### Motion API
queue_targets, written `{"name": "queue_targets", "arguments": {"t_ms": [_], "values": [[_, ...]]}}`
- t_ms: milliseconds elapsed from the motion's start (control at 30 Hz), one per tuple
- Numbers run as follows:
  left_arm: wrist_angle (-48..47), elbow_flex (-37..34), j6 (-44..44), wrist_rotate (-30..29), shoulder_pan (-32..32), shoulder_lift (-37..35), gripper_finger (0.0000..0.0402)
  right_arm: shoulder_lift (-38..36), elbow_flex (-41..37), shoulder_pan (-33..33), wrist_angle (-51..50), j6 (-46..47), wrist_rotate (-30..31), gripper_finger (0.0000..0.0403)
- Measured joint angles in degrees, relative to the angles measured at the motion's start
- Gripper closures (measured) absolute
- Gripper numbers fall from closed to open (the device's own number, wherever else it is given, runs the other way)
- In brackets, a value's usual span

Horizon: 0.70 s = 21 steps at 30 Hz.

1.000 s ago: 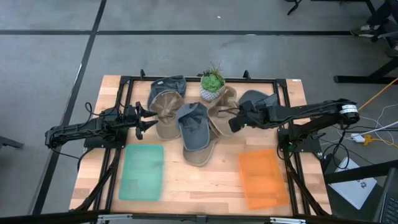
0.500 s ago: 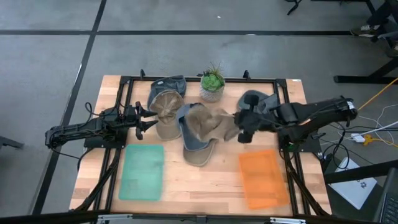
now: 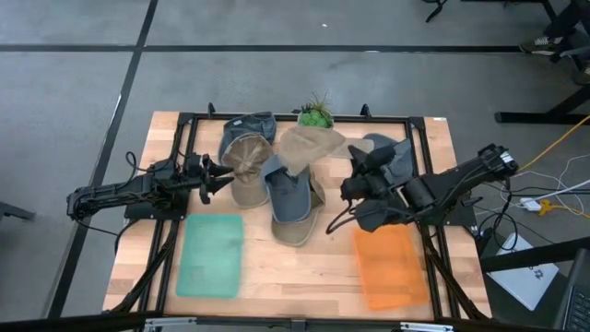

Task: Pick & Place hat
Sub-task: Put the top right brown cap into the orange bin

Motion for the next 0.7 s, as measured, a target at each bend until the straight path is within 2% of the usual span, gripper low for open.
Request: {"name": "queue_targets", "arguments": {"t_ms": [267, 500, 700], "values": [[2.83, 0.00, -3.22, 0.12, 0.02, 0.00, 0.0203, 0.81, 0.00, 0.37, 3.12, -0.83, -1.02, 0.0384], [3.36, 0.00, -4.86, 6.55, -0.22, 0.00, 0.0203, 0.81, 0.00, 2.33, 7.21, -0.07, -6.47, 0.0387], [11.35, 0.00, -1.69, 11.78, -1.26, 0.04, 0.0203, 0.81, 0.00, 3.76, 10.83, -0.17, -10.75, 0.0385]]}}
